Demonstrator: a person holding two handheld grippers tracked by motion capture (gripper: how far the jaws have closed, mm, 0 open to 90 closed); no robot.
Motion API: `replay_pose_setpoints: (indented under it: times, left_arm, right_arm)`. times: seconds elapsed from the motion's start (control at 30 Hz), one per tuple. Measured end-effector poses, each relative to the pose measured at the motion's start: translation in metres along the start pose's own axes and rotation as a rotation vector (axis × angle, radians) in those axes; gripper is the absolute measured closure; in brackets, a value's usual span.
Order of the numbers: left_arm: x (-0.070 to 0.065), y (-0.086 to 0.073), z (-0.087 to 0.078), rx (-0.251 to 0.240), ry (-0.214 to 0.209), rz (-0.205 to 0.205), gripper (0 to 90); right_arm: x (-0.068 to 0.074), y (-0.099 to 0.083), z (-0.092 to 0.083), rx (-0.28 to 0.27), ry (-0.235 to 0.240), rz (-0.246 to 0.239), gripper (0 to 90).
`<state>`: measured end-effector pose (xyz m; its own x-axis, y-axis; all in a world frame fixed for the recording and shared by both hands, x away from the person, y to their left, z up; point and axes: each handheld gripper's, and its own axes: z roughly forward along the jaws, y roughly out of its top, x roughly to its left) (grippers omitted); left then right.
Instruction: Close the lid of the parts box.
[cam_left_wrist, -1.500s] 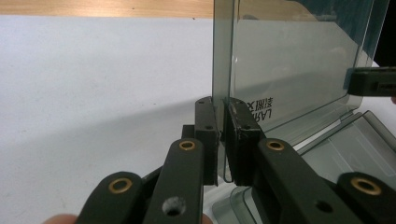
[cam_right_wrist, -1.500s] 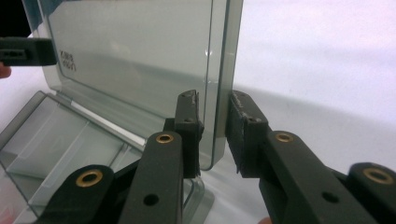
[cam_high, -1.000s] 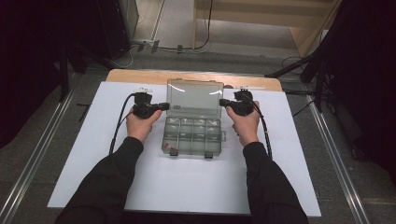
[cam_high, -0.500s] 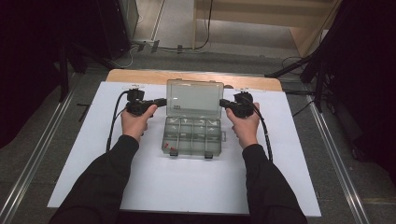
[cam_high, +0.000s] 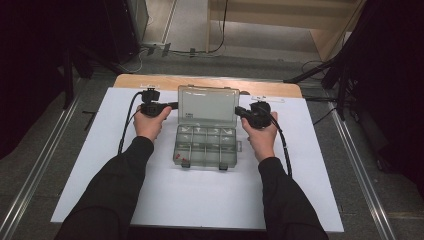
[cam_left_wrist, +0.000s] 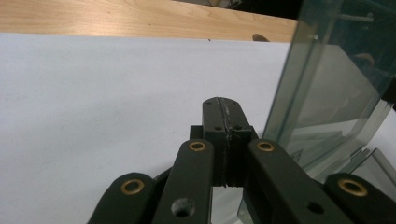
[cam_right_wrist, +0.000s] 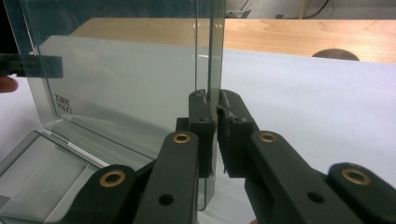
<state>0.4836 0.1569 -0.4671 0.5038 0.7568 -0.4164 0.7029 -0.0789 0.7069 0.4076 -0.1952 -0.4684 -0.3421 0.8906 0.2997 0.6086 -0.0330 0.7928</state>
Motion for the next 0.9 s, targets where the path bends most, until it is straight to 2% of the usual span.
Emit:
replay_pose_setpoints:
  times: [0.1,0.2,0.3,0.4,0.5,0.53,0.6,0.73,0.9]
  left_arm:
    - [-0.001,0.003,0.003,-0.006,-0.036,-0.024,89.8]
    - [-0.002,0.004,0.006,0.005,-0.065,-0.032,89.8]
    - [-0.002,0.004,0.006,-0.004,-0.102,-0.046,89.8]
    - [-0.001,0.004,0.003,-0.002,-0.133,-0.041,89.8]
    - [-0.002,0.004,-0.001,0.001,-0.141,-0.024,89.9]
    - [-0.003,0.004,-0.002,-0.001,-0.147,-0.022,89.9]
    - [-0.004,0.005,-0.004,0.0,-0.152,-0.013,89.9]
    - [-0.007,0.004,-0.007,-0.006,-0.161,0.005,89.9]
    - [-0.014,0.001,-0.012,-0.022,-0.172,0.02,89.8]
  right_arm:
    - [0.001,-0.001,-0.002,-0.008,0.005,-0.011,85.5]
    - [0.001,-0.002,-0.003,-0.01,0.007,-0.024,85.4]
    - [-0.001,-0.003,-0.004,-0.014,0.017,-0.029,84.9]
    - [-0.003,-0.003,-0.006,-0.016,0.037,-0.034,83.3]
    - [-0.005,-0.003,-0.012,-0.032,0.048,-0.041,74.9]
    - [-0.006,-0.003,-0.017,-0.042,0.061,-0.042,70.6]
    - [-0.01,-0.005,-0.027,-0.071,0.1,-0.041,68.3]
    - [-0.02,-0.008,-0.041,-0.087,0.107,-0.011,74.3]
    - [-0.02,-0.004,-0.042,-0.079,0.081,0.022,87.1]
